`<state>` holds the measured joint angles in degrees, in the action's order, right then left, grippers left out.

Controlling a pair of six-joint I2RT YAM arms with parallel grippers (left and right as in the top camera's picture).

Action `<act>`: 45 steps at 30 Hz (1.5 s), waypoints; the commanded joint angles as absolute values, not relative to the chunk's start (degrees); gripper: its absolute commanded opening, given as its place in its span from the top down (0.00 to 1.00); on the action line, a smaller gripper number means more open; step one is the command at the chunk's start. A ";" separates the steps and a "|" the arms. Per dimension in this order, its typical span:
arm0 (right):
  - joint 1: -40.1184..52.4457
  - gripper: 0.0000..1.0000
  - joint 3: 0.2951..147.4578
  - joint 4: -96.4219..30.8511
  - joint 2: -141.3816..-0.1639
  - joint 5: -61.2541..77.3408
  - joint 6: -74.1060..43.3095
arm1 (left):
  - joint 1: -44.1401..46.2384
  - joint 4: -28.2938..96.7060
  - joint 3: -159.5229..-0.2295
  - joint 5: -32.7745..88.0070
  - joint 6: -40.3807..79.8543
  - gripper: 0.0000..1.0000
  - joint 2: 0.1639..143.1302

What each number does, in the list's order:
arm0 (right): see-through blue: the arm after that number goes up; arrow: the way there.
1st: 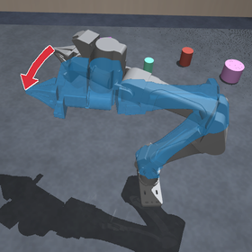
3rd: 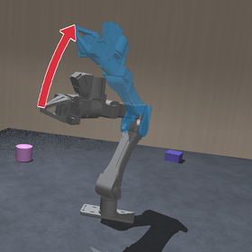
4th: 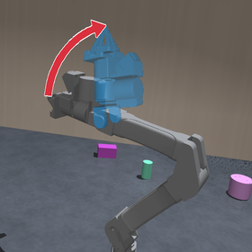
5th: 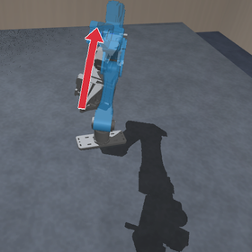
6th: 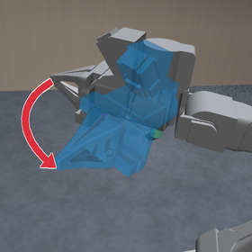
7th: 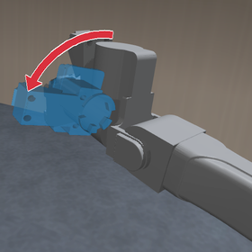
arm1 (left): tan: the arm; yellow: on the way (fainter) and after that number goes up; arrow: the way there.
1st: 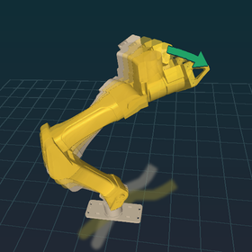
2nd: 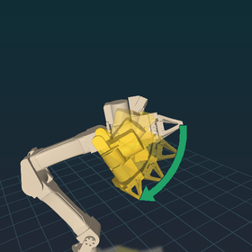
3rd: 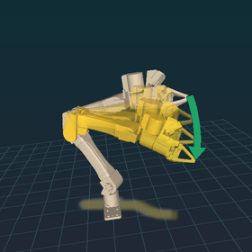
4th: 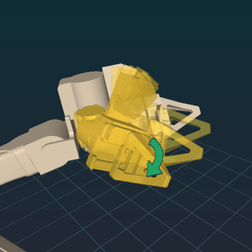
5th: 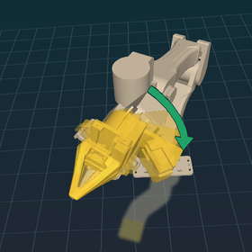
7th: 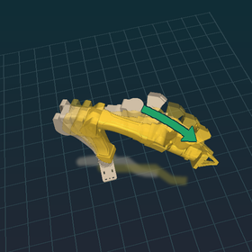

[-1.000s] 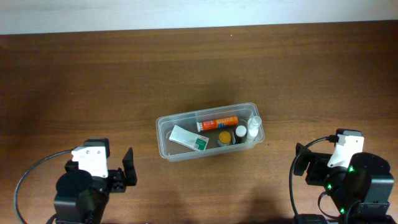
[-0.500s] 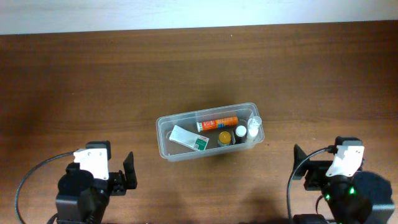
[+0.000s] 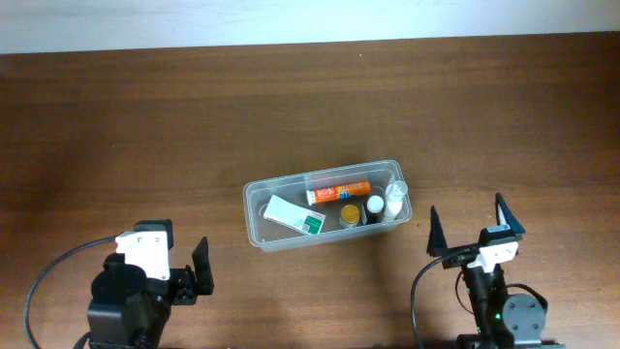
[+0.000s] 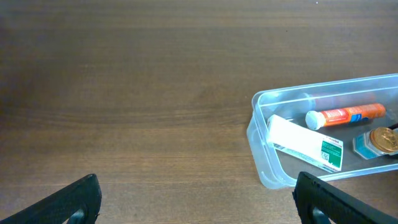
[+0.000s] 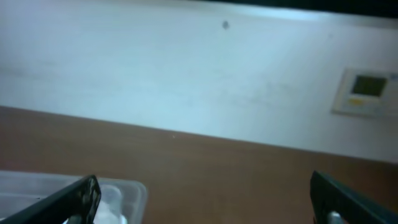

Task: Pack container

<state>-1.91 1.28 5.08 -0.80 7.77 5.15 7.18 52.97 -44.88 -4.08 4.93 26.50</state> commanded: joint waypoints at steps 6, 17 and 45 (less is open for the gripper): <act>-1.52 0.02 0.32 -3.95 -0.21 1.67 5.58 | 7.25 52.84 -44.77 -3.88 4.45 0.01 26.17; -1.52 0.02 0.32 -4.34 -0.54 1.65 5.58 | 7.25 52.84 -44.77 -3.88 4.45 0.01 26.17; -1.52 0.02 0.32 -4.34 -0.54 1.65 5.56 | 1.72 9.89 -5.72 -6.22 2.92 0.01 1.56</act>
